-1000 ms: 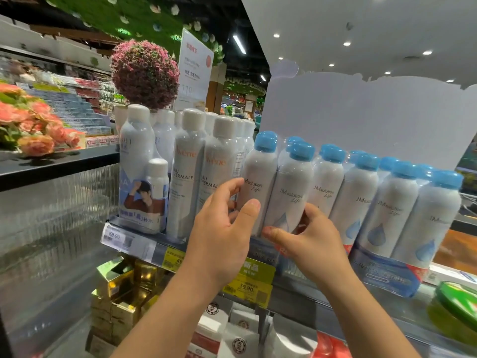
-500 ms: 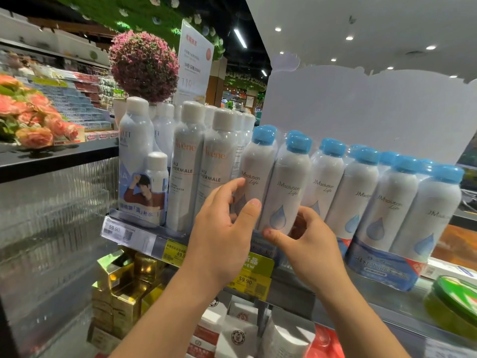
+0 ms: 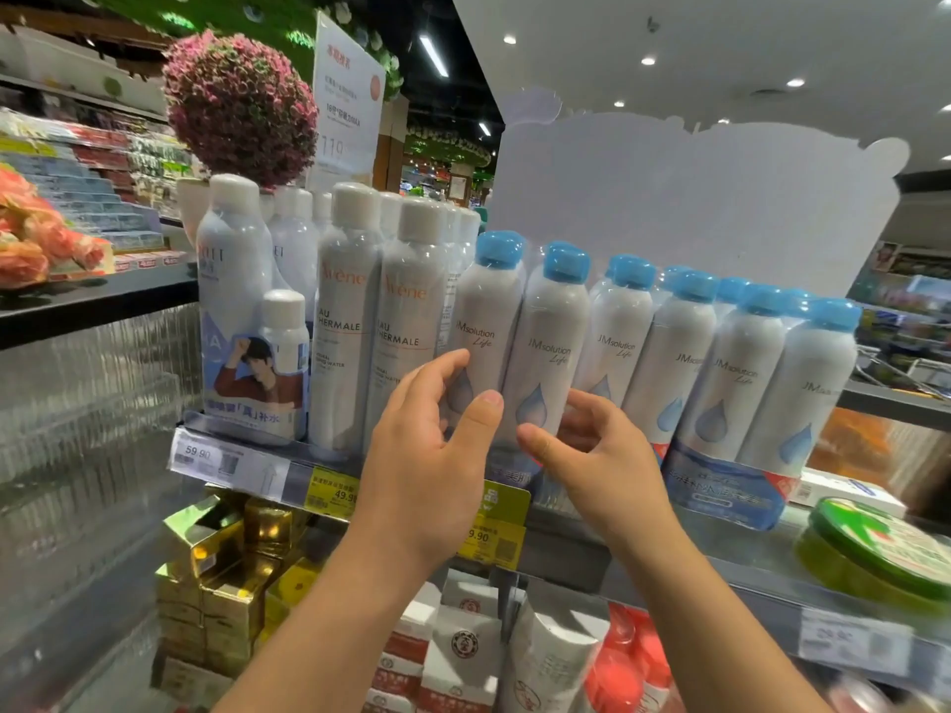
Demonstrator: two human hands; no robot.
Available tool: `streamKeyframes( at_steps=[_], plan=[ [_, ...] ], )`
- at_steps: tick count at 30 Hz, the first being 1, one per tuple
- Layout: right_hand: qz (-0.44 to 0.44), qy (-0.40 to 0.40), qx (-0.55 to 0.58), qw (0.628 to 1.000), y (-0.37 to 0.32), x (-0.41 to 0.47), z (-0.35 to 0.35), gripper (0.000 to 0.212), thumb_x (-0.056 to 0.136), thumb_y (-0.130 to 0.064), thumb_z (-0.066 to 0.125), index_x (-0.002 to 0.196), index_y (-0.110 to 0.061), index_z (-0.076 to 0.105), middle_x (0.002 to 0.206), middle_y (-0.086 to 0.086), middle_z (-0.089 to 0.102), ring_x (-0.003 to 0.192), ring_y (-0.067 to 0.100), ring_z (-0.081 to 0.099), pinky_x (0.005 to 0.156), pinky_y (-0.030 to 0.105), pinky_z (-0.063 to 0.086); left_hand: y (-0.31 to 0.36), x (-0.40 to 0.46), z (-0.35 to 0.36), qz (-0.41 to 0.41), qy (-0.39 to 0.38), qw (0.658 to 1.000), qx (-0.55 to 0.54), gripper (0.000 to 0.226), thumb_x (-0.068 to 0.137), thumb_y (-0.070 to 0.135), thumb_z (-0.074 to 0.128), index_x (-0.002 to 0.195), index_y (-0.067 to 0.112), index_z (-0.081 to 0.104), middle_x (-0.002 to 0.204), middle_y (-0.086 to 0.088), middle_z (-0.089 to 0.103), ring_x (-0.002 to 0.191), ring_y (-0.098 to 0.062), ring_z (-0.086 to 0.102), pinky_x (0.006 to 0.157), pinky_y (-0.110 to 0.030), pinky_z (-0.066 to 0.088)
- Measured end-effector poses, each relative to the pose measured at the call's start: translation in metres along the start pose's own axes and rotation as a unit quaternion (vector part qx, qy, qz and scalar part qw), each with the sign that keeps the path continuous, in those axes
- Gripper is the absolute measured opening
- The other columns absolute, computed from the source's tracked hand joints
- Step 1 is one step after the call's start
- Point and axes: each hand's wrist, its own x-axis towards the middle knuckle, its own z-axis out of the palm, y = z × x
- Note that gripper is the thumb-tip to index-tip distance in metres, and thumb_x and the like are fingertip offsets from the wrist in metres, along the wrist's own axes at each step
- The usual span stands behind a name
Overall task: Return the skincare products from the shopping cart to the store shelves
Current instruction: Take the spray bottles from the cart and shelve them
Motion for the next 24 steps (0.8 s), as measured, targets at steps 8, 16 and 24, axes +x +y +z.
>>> streamKeyframes(
  at_steps=[8, 16, 24],
  plan=[
    [-0.023, 0.167, 0.082, 0.982, 0.0, -0.029, -0.01, 0.03, 0.09, -0.041, 0.076, 0.115, -0.027, 0.067, 0.102, -0.006, 0.075, 0.101, 0.014, 0.072, 0.097, 0.047, 0.058, 0.002, -0.014, -0.004, 0.022, -0.035, 0.994, -0.105, 0.04, 0.094, 0.054, 0.054, 0.132, 0.043, 0.054, 0.132, 0.02, 0.056, 0.118, 0.009, 0.052, 0.084, 0.0, 0.042],
    [-0.005, 0.242, 0.241, 0.94, -0.006, -0.081, -0.028, 0.026, 0.091, -0.025, 0.071, 0.11, -0.008, 0.064, 0.105, 0.02, 0.07, 0.101, 0.034, 0.073, 0.092, 0.046, 0.06, -0.003, -0.024, 0.022, 0.02, -0.134, 0.967, -0.217, 0.049, 0.084, 0.06, 0.054, 0.13, 0.042, 0.058, 0.129, 0.017, 0.062, 0.117, -0.004, 0.059, 0.092, -0.022, 0.052],
    [0.051, 0.339, 0.21, 0.916, 0.014, -0.159, -0.077, 0.027, 0.09, -0.024, 0.065, 0.111, -0.007, 0.064, 0.098, 0.015, 0.072, 0.097, 0.035, 0.072, 0.085, 0.045, 0.061, 0.011, -0.068, 0.073, 0.01, -0.236, 0.925, -0.299, 0.038, 0.086, 0.056, 0.057, 0.123, 0.046, 0.06, 0.122, 0.014, 0.066, 0.115, -0.008, 0.062, 0.096, -0.052, 0.055]
  ],
)
